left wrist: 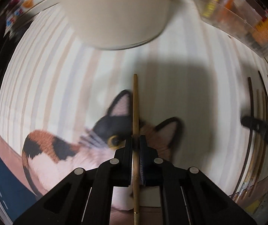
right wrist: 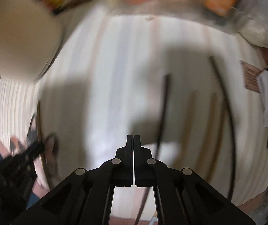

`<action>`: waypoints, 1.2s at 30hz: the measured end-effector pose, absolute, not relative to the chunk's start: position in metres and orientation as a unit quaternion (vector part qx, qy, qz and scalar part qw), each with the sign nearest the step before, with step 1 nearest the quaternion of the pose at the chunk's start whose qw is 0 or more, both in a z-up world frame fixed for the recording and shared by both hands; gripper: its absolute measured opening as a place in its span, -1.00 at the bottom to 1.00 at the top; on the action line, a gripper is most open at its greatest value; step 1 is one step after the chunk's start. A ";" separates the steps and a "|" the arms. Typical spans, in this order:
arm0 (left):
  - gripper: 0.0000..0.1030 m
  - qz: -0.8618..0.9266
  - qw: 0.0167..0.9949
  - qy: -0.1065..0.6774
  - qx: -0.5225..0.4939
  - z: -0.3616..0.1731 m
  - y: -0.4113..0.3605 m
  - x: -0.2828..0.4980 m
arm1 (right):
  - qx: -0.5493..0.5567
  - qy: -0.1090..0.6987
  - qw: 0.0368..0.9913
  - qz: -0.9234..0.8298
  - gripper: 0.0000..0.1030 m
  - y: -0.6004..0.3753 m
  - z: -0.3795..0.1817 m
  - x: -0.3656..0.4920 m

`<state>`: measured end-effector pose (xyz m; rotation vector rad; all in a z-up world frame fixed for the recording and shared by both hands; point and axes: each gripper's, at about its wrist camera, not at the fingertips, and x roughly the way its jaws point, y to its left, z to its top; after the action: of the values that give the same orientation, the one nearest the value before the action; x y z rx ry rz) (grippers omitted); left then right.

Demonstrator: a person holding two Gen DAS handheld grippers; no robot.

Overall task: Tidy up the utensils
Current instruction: 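Grasp a light wooden chopstick with the left tool while the right tool grasps a dark one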

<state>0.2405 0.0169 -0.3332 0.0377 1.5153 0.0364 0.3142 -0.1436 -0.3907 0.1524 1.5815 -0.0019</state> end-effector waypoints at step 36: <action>-0.82 -0.015 0.710 0.702 -0.058 -0.330 0.085 0.276 | -0.016 0.750 0.660 0.024 -0.87 -0.064 -0.396 0.320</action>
<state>0.2756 0.0846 -0.3305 -0.1278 1.5582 -0.0337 0.3201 -0.0643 -0.3958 -0.0359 1.6977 0.0548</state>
